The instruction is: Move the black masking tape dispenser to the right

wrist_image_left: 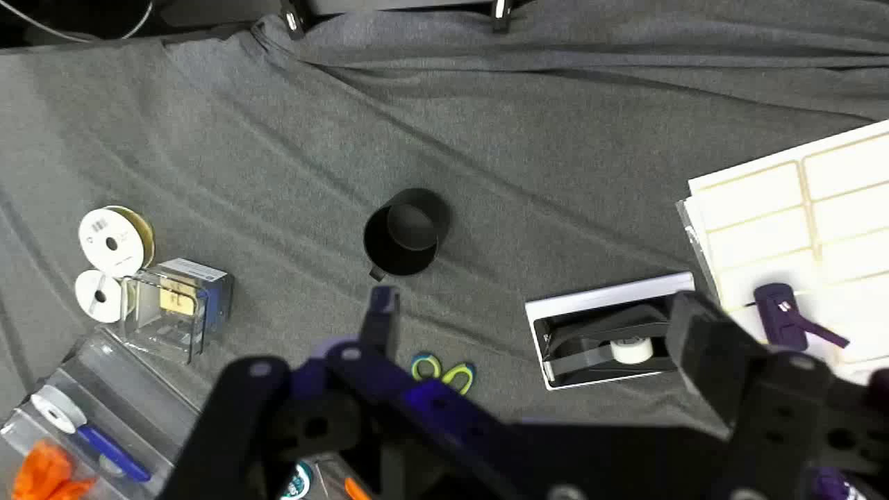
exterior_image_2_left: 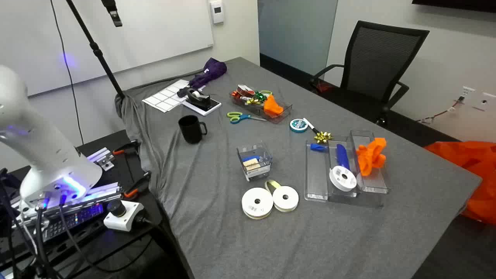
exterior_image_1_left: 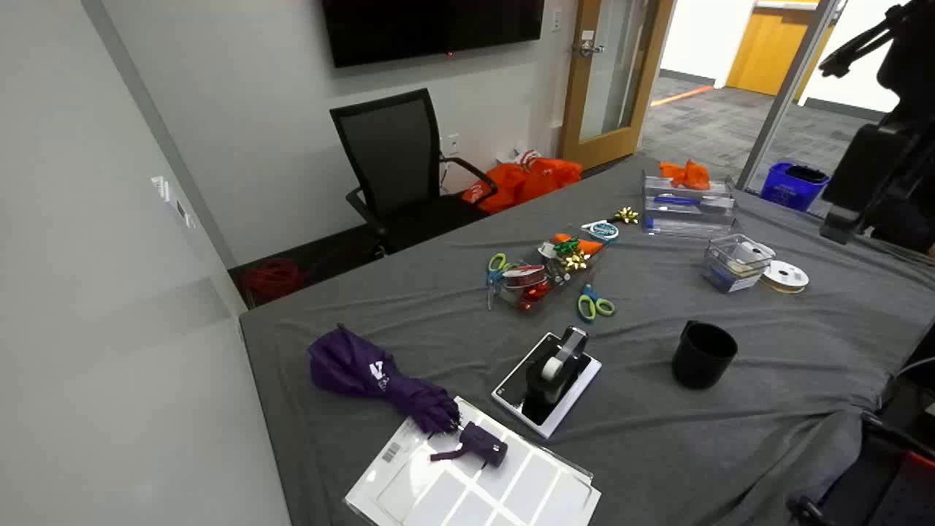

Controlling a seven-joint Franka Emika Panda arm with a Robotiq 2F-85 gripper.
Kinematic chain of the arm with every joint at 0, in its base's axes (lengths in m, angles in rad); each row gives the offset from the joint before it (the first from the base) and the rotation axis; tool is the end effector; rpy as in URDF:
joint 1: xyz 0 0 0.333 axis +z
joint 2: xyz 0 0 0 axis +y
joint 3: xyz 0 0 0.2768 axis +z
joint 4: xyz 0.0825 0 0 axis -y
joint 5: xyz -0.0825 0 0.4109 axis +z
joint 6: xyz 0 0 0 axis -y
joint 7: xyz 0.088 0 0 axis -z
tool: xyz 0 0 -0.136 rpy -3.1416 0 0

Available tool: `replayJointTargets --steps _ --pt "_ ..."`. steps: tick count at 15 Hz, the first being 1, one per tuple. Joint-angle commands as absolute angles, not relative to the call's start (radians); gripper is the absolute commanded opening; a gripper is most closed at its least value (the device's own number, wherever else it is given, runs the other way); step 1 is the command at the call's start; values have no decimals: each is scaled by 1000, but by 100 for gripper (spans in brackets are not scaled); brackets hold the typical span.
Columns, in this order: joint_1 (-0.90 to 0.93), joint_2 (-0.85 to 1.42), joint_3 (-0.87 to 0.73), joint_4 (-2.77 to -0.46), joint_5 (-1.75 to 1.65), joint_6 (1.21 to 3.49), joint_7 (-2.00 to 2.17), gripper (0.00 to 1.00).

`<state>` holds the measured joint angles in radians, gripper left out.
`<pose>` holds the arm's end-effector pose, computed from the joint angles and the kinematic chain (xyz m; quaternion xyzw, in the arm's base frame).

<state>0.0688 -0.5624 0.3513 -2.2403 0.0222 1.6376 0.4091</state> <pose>0.3861 0.1850 0.4946 0.9958 -0.0240 -0.0006 0.0879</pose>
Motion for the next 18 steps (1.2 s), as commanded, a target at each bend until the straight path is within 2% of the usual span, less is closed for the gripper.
replayJointTargets --steps 1,9,13,18 --pt "92 -556 334 -2237 12 1635 420 100" --pt "92 -556 334 -2237 12 1635 420 100" --pt "59 -518 399 -2264 65 1696 739 100" --pt "49 -377 399 -2258 46 1853 1050 100"
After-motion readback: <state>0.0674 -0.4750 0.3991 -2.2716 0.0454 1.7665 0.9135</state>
